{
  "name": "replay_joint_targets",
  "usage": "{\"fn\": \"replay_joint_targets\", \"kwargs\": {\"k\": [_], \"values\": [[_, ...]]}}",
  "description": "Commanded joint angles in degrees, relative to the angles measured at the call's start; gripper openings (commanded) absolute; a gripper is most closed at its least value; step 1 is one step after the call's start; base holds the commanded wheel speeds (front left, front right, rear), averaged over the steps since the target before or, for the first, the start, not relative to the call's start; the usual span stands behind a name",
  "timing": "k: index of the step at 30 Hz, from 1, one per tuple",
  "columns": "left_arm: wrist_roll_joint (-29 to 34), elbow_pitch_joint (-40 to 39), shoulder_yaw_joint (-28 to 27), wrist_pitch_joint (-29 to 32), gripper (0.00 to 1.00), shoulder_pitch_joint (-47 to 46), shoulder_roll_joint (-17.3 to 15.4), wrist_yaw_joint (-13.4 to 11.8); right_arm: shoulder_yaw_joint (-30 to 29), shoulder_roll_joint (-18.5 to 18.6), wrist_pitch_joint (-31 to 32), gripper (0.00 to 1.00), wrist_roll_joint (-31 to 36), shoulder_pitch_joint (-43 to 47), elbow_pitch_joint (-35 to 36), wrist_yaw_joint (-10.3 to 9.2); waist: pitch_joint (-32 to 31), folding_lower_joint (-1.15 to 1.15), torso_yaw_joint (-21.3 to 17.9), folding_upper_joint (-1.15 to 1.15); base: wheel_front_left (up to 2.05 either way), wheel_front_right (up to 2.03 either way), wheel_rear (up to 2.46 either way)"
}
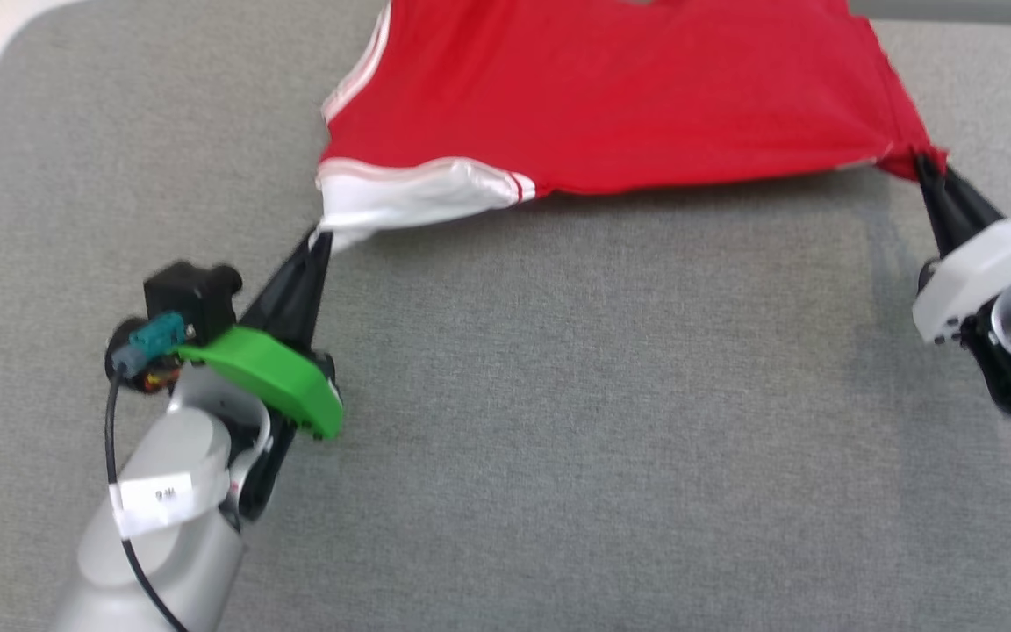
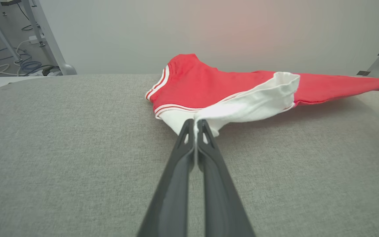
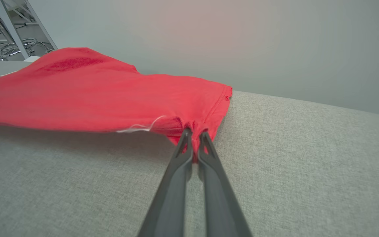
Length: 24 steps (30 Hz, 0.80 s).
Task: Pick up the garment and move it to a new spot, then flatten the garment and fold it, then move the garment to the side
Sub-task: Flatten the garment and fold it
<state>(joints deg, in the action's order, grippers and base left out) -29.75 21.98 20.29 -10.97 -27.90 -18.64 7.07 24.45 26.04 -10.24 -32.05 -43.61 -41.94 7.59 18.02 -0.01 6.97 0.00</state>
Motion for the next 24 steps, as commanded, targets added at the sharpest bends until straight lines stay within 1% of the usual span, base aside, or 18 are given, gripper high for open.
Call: {"fn": "replay_joint_targets", "kwargs": {"k": [1, 6, 10, 17, 24], "values": [[-0.63, -1.03, 0.35, 0.67, 0.0, 2.45, -0.77, 0.22, -0.14, 0.46, 0.24, 0.0, -1.39, 2.13, 0.47, -0.1, -5.45, 0.01, 1.44, 0.0, 0.0, 0.0, 0.0], [-1.63, -4.81, 2.28, 3.4, 0.0, 9.04, -1.69, 0.14, -0.85, 1.31, 1.08, 0.0, -4.49, 8.04, 1.14, -0.1, -8.01, 0.01, 2.03, 0.0, 0.0, 0.0, 0.0], [-1.7, -7.8, 4.37, 5.19, 0.0, 13.37, -3.13, 0.13, -1.26, 1.75, 2.1, 0.0, -6.95, 12.53, 2.17, -0.1, -10.21, 0.01, 2.15, 0.0, 0.0, 0.0, 0.0], [-1.84, -11.72, 6.16, 7.13, 0.0, 20.2, -4.64, -0.9, -2.12, 2.61, 5.99, 0.0, -10.44, 20.38, 4.21, -0.1, -14.12, 0.01, 1.33, 0.0, 0.0, 0.0, 0.0], [-2.47, -15.18, 7.45, 8.07, 0.0, 25.72, -6.31, -1.21, -3.36, 3.28, 10.71, 0.0, -12.34, 28.62, 8.94, -0.1, -17.49, 0.01, -0.21, 0.0, 0.0, 0.0, 0.0]]}}
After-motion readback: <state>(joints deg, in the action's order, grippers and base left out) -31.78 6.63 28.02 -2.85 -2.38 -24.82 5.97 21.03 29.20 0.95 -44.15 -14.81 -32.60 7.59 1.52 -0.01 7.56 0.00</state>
